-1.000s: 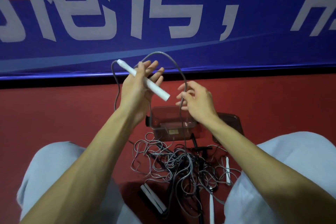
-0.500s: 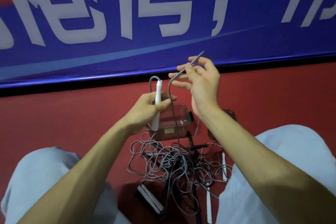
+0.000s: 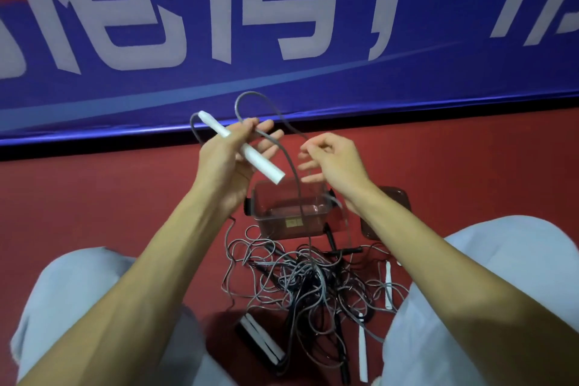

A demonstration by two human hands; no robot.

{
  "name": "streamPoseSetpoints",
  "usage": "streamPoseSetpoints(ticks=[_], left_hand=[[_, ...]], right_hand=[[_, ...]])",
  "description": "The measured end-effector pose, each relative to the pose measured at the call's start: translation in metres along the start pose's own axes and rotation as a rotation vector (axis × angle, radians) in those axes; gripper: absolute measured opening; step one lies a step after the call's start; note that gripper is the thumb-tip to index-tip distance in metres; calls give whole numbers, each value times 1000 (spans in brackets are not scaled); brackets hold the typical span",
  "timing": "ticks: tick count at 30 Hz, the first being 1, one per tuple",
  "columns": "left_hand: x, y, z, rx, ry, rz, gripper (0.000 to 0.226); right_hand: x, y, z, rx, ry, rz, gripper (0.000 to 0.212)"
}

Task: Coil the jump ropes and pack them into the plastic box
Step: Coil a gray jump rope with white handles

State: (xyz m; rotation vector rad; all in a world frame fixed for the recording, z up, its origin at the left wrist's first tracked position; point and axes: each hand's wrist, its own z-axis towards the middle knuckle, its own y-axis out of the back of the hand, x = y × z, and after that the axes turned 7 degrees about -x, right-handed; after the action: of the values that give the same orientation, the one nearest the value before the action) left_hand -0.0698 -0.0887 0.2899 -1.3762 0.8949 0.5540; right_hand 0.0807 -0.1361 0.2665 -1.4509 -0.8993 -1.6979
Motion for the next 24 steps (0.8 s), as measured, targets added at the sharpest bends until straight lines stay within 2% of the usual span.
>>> streamPoseSetpoints(ticks=[4,7,9,12,13,16,17,18,22,24], left_hand=[[-10,1,-6,9,15,-151,8],[-17,0,-8,2,-8,-256,9],[-20,2,-8,3,-23,-303,10],[-21,2,-7,0,-27,-356,11],[-21,3,-7,0,-28,-367,10],[-18,2,-5,1,-43,-343,10],[-17,2,-4,-5,-56,-333,9],[-16,2,-4,-14,-68,-330,8],[-13,3,-3,-36,-84,-315,7],[-13,5,-1,-42,-83,-313,7]], right_hand=[[-13,-5,1,203,-24,-246,37],[-20,-7,-2,382,70,-490,24],[-27,-8,-2,437,104,-552,18],[-36,-10,2,337,192,-724,17],[-36,-11,1,266,200,-700,19],[-29,-12,-4,31,275,-429,21],[-25,-12,-4,1,306,-391,20],[-21,-11,-3,21,321,-401,20],[-28,-6,2,305,253,-637,16],[-29,-6,0,258,249,-596,17]])
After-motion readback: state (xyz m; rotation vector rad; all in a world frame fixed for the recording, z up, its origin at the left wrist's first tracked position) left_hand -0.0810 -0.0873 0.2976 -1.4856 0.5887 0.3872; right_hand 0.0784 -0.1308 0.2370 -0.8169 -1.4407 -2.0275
